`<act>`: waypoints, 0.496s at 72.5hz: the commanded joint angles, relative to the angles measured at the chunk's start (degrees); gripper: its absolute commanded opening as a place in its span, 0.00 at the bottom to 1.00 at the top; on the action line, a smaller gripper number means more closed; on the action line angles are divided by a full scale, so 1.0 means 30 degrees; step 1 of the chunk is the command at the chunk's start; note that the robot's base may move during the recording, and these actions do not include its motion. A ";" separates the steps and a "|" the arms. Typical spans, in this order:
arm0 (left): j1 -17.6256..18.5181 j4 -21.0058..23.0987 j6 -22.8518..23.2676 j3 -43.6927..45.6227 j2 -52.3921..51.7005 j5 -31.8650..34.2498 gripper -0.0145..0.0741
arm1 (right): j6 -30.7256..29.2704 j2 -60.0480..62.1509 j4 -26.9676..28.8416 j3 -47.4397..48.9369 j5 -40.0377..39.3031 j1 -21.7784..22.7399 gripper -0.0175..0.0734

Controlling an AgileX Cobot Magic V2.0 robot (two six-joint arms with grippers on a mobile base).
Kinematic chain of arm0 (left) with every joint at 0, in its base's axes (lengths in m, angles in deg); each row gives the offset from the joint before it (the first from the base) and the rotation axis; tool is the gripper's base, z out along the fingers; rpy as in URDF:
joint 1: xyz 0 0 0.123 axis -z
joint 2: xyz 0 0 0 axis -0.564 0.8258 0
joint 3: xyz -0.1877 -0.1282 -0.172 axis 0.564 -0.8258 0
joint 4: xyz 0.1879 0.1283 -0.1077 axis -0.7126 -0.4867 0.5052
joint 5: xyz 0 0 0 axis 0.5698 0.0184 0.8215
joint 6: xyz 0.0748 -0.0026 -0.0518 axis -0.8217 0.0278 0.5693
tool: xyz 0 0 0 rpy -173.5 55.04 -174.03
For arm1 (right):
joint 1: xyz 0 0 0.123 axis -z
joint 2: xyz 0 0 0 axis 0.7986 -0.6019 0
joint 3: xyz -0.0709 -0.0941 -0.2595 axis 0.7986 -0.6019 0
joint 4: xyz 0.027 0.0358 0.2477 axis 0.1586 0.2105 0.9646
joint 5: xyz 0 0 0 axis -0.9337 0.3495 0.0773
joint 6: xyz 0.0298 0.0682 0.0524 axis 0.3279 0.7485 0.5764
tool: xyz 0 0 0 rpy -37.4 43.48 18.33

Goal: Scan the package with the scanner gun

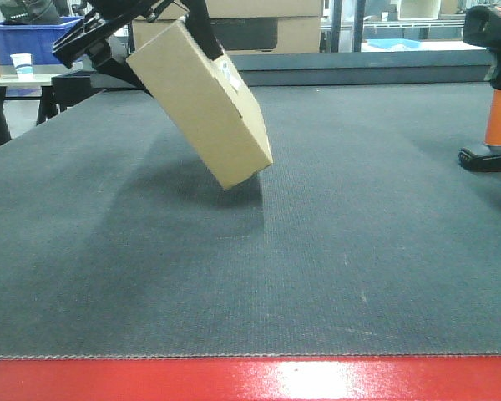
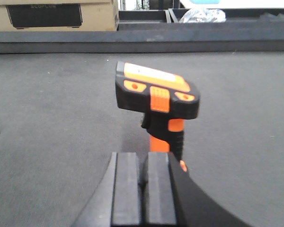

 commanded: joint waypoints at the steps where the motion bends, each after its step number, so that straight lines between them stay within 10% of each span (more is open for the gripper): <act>1: 0.0074 0.0246 0.0114 0.0065 -0.0049 0.0232 0.04 | 0.0930 -0.1549 0.0040 0.0156 -0.2563 0.0142 0.01; 36: 0.0074 0.0129 0.0114 0.0065 -0.0049 0.0034 0.04 | 0.6711 -0.9571 -0.7150 0.0247 -1.1217 0.3843 0.01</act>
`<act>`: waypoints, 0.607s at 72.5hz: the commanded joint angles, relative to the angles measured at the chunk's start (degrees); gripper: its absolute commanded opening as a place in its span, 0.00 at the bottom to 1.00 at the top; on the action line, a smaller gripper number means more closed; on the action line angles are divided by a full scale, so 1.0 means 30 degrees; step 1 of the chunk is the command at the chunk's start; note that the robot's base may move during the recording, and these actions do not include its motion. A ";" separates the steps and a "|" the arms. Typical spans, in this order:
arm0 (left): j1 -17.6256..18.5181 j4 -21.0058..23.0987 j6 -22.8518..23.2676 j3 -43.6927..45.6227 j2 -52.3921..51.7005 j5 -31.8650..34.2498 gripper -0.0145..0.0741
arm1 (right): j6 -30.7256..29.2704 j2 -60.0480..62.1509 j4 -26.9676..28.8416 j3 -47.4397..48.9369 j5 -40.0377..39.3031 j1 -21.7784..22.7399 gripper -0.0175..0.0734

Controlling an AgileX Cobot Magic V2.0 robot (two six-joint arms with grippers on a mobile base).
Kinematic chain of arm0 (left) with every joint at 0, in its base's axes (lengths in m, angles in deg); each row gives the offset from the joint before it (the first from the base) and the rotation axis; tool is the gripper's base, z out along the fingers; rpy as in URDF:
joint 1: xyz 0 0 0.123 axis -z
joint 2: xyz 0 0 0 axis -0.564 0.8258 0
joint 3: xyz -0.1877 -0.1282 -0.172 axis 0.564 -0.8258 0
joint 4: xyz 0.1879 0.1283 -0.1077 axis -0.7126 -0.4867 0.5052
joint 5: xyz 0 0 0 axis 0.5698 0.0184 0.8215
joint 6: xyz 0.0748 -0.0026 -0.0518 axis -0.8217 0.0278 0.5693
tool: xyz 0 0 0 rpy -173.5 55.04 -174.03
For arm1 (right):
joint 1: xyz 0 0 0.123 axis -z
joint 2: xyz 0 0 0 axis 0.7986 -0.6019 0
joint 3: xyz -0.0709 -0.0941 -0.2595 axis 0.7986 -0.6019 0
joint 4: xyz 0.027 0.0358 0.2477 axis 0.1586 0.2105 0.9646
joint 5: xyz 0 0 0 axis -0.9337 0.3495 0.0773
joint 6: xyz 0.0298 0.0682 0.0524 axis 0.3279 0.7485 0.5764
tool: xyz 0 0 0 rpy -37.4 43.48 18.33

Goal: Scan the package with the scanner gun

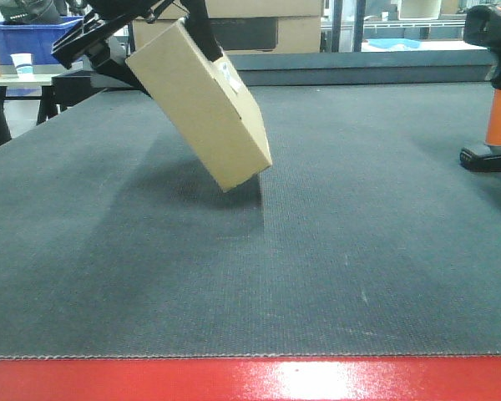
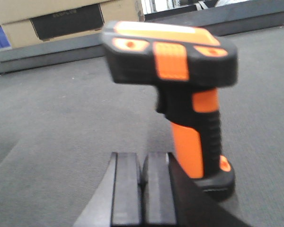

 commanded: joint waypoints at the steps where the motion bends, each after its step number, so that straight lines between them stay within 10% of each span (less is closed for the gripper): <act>1: 0.0074 0.0129 0.0097 0.0065 -0.0061 0.0168 0.04 | 0.0351 -0.0917 -0.0668 0.0251 -0.1228 0.0646 0.01; 44: 0.0118 0.0149 0.0097 0.0065 0.0023 -0.0203 0.04 | 0.0351 -0.2967 0.0201 0.4037 0.1096 0.0675 0.01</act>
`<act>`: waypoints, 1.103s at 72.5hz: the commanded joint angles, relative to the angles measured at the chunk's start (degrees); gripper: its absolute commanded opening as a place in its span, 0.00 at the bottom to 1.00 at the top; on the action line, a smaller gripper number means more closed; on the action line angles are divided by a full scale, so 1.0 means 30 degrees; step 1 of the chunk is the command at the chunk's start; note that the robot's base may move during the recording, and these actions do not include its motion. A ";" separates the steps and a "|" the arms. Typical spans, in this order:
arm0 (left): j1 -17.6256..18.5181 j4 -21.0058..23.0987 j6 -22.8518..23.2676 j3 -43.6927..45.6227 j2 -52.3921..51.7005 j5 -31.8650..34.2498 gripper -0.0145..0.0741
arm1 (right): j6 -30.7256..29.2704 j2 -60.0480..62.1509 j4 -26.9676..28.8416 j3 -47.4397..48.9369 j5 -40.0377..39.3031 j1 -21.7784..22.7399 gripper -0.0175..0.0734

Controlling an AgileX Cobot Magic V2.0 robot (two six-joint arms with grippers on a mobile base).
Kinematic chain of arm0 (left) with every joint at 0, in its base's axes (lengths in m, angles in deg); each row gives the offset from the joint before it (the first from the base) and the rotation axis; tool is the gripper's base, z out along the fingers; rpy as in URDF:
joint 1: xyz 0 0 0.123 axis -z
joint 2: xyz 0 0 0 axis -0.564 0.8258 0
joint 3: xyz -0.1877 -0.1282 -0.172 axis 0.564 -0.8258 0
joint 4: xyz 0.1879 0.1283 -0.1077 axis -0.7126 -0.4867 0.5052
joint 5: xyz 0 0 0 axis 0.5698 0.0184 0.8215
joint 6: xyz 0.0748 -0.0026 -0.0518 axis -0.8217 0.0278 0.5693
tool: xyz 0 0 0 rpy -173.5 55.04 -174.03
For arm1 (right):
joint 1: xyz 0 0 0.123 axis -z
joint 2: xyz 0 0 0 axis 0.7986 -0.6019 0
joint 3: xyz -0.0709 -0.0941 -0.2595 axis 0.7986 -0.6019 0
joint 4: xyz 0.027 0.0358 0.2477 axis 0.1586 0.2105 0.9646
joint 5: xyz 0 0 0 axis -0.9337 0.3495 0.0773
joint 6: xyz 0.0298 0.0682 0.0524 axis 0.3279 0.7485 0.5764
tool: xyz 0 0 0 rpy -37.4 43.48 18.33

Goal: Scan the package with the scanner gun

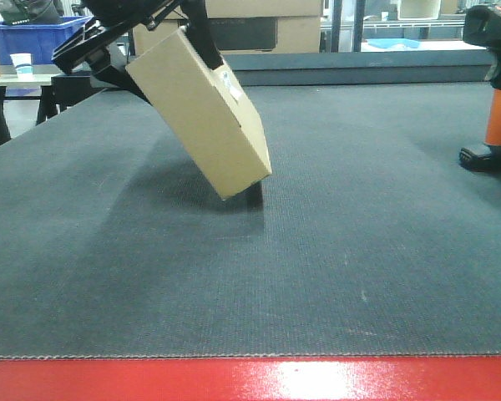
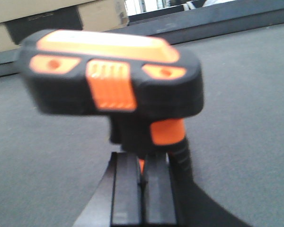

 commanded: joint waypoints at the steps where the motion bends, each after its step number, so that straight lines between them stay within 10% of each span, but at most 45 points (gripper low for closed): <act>1: 0.0118 0.0149 0.0097 0.0065 -0.0159 0.0193 0.04 | -0.0004 -0.0019 0.0274 0.0168 0.0087 0.0069 0.02; 28: 0.0117 0.0115 0.0097 0.0065 -0.0159 0.0435 0.04 | 0.0029 -0.0775 0.0274 0.0492 -0.0173 -0.0598 0.81; 80: 0.0117 0.0115 0.0097 0.0065 -0.0159 0.0287 0.04 | -0.0221 -0.2669 0.2956 0.2942 0.0022 -0.1150 0.81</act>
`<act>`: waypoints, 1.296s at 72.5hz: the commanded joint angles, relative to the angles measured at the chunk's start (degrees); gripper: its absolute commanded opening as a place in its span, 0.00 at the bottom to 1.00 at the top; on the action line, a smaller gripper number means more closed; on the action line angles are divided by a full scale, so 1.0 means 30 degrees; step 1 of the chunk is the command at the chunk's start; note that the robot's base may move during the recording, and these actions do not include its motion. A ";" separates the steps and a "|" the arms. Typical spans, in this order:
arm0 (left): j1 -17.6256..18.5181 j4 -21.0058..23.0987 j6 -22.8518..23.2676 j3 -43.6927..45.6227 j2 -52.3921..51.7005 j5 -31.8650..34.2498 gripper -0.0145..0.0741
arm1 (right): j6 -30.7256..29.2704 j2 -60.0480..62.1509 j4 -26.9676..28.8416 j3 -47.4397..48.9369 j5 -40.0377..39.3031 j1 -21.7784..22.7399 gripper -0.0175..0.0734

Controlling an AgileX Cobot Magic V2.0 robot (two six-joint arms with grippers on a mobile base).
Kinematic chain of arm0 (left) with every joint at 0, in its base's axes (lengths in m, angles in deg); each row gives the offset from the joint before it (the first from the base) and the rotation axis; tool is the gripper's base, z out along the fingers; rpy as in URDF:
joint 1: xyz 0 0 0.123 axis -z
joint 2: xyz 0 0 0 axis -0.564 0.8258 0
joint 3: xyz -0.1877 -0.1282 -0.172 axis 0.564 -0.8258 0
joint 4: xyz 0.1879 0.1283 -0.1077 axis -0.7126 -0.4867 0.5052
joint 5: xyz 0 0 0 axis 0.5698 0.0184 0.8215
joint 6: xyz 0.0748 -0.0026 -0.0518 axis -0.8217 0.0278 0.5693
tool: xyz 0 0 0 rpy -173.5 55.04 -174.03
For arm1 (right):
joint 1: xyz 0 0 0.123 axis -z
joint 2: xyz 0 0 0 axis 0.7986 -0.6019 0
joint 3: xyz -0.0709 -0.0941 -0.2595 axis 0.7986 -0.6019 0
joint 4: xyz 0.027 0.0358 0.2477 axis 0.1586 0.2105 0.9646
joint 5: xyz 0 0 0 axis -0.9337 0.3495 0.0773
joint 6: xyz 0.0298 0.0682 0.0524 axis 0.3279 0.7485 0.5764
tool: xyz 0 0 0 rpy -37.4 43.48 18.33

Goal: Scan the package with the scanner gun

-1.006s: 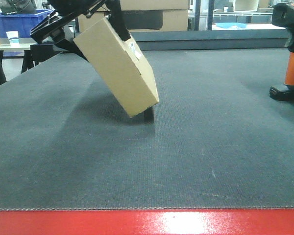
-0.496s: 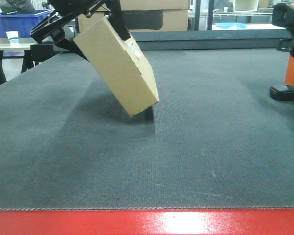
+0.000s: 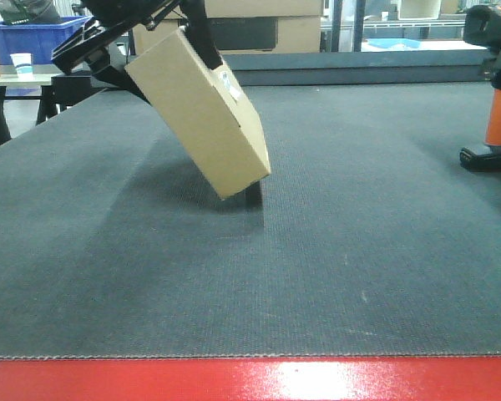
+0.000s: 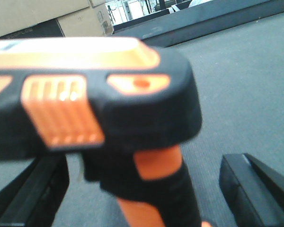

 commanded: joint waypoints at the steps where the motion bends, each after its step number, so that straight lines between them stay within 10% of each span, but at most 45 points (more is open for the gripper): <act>1: 0.0117 0.0115 0.0067 0.0065 -0.0159 0.0250 0.04 | -0.0211 0.0024 0.0103 0.0406 0.0074 0.0021 0.81; 67: 0.0117 0.0115 0.0067 0.0065 -0.0159 0.0250 0.04 | -0.0521 -0.0968 0.0189 0.0780 -0.0900 0.0021 0.79; 94: 0.0117 0.0115 0.0067 0.0065 -0.0159 0.0250 0.04 | -0.0521 -0.0968 -0.0100 0.0780 -0.0928 0.0021 0.01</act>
